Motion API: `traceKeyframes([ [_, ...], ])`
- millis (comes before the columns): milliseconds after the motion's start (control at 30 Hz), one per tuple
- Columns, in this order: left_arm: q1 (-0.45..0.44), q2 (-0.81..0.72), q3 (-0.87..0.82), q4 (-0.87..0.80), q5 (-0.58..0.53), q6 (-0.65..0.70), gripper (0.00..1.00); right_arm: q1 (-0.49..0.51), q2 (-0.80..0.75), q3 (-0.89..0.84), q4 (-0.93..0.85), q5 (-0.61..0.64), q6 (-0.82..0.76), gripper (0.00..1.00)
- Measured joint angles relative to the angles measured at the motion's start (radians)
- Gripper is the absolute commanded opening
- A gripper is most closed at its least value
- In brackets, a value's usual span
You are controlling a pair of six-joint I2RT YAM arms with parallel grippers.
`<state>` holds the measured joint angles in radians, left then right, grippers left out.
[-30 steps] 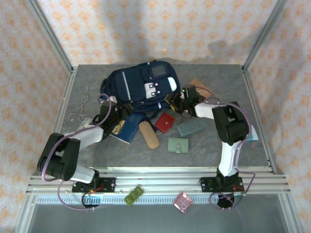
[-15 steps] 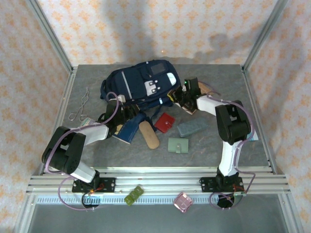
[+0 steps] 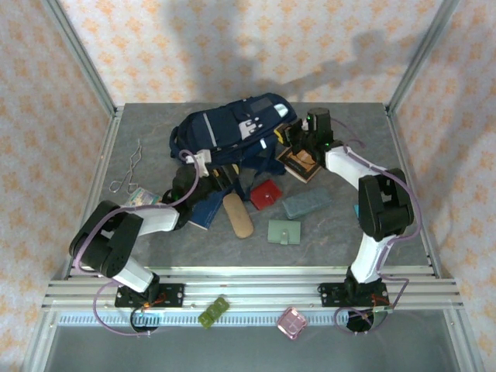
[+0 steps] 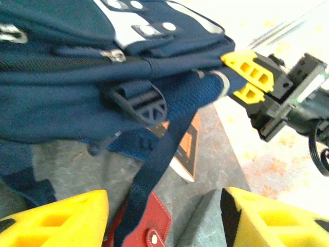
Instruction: Pack the student bag
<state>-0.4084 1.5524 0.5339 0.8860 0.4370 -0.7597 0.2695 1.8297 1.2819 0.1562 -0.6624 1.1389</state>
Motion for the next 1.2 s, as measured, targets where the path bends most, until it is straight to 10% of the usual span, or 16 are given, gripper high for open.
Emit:
traceKeyframes([
  [467, -0.031, 0.248, 0.087, 0.225, -0.034, 0.010, 0.65, 0.000, 0.000, 0.052, -0.011, 0.000, 0.077, 0.00],
  [1200, -0.027, 0.331, 0.290, 0.088, -0.053, 0.138, 0.00, 0.001, 0.000, 0.053, 0.000, -0.001, 0.095, 0.00],
])
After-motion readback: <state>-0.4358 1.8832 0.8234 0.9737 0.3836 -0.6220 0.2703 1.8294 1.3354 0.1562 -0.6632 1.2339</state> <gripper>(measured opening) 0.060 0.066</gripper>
